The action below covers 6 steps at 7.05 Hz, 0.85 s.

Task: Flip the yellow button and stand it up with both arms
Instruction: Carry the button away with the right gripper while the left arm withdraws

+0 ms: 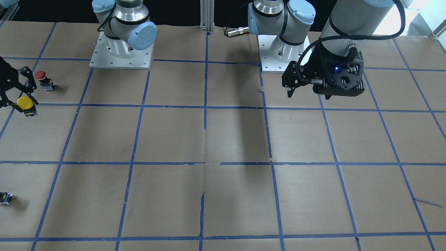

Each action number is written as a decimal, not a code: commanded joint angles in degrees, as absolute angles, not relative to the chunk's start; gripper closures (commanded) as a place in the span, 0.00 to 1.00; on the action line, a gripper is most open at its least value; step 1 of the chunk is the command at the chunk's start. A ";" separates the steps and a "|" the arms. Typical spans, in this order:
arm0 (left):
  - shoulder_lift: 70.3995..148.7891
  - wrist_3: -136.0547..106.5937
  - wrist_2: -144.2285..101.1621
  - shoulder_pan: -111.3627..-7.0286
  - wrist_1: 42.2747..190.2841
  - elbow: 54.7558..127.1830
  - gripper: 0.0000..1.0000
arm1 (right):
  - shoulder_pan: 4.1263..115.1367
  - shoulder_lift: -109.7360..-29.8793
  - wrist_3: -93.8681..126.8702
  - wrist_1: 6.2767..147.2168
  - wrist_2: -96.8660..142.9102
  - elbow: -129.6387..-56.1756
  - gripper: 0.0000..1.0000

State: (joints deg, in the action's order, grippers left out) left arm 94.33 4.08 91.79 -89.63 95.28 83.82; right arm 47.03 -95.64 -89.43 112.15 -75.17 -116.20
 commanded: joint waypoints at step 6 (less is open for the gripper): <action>95.01 4.30 91.93 -89.65 94.92 83.76 0.00 | 37.44 -81.14 -109.85 111.10 -68.99 -113.92 0.90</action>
State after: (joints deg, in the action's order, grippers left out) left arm 94.80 4.10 91.79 -89.65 95.04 83.82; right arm 37.92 -84.11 -108.51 111.75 -69.27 -115.28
